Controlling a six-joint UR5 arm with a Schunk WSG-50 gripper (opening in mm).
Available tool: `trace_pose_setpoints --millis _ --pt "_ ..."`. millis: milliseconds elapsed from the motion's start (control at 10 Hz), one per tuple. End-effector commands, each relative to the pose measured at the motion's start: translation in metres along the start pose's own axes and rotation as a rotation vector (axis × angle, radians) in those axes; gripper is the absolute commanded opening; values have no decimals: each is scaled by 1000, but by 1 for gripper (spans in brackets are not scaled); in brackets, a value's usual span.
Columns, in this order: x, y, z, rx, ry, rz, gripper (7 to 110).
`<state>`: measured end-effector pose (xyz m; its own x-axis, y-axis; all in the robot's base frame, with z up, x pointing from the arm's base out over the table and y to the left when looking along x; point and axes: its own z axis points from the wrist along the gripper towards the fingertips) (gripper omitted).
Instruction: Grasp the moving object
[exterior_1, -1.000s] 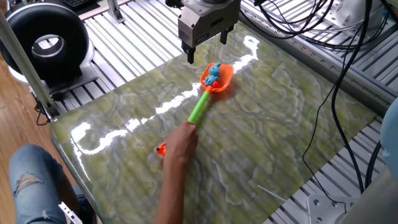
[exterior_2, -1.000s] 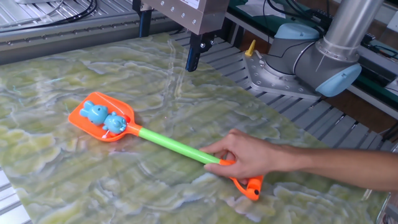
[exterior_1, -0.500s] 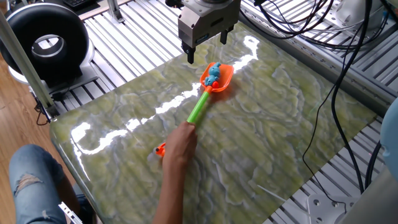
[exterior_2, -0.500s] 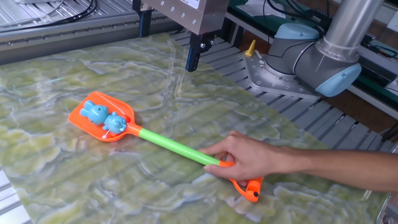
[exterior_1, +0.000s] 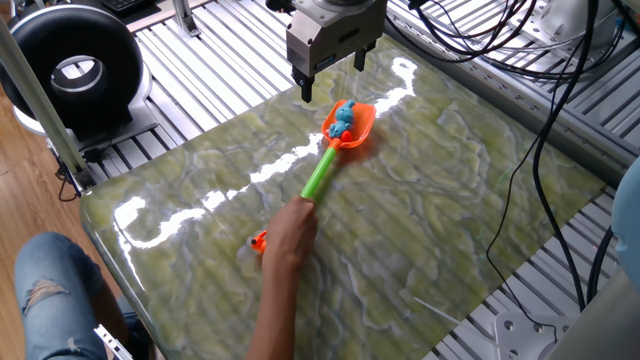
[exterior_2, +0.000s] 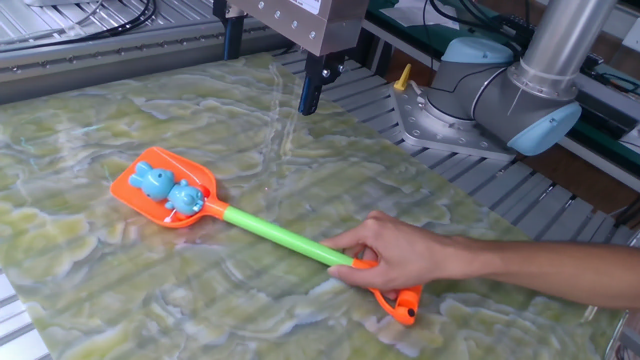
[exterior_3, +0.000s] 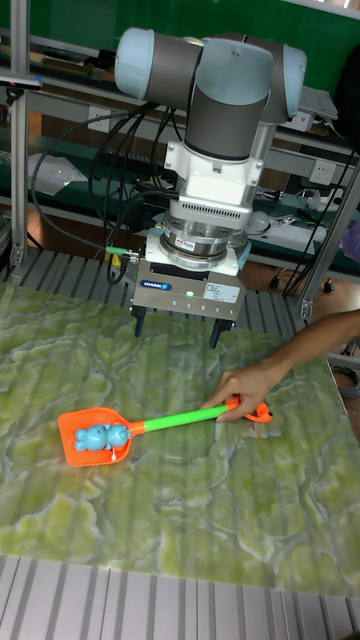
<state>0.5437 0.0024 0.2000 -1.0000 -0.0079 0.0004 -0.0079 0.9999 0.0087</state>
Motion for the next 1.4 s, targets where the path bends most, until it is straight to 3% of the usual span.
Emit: trace_pose_setpoints --millis 0,100,200,500,800,1300 --pt "0 2 0 0 0 0 107" --pt "-35 50 -7 -183 -151 -107 107" --pt "-35 51 -7 -183 -151 -106 7" --pt "-35 48 -6 -171 -149 -107 7" --pt "-24 30 0 -101 -101 -136 7" --pt "-21 23 4 -75 -85 -159 7"
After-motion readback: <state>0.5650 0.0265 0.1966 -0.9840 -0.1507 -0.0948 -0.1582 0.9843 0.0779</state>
